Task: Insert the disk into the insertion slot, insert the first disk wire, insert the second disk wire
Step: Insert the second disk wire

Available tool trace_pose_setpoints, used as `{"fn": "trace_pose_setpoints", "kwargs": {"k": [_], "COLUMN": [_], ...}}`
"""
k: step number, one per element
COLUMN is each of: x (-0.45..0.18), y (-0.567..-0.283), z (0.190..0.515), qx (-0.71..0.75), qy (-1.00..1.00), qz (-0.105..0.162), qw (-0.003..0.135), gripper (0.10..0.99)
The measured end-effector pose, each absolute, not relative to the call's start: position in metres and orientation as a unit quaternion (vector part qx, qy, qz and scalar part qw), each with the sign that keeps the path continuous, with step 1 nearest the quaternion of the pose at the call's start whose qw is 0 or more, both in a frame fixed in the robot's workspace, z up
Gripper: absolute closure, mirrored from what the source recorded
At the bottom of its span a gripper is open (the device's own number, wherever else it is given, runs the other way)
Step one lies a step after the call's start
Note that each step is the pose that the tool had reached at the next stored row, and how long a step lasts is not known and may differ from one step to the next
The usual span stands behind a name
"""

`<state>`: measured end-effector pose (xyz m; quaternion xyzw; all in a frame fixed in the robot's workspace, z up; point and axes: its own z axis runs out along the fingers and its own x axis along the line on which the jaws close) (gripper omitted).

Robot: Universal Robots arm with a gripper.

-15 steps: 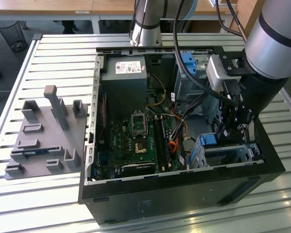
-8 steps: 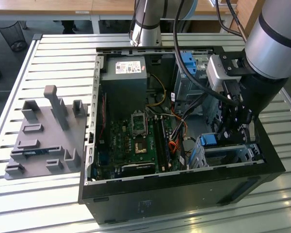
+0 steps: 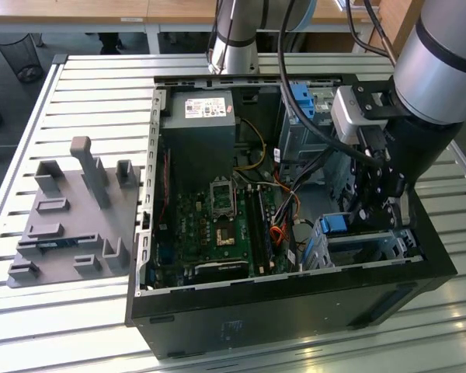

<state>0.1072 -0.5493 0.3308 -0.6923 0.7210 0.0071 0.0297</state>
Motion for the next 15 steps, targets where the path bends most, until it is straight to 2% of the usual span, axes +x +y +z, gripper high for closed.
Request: {"fn": "trace_pose_setpoints", "kwargs": {"k": [11,15], "x": [0.1072,0.1072], "y": [-0.5493,-0.5493], "z": [0.3393,0.3409], "qx": [-0.692,-0.692], "qy": [0.721,0.721], "qz": [0.007,0.007], "qw": [0.03,0.029], "gripper": [0.867,0.98]}}
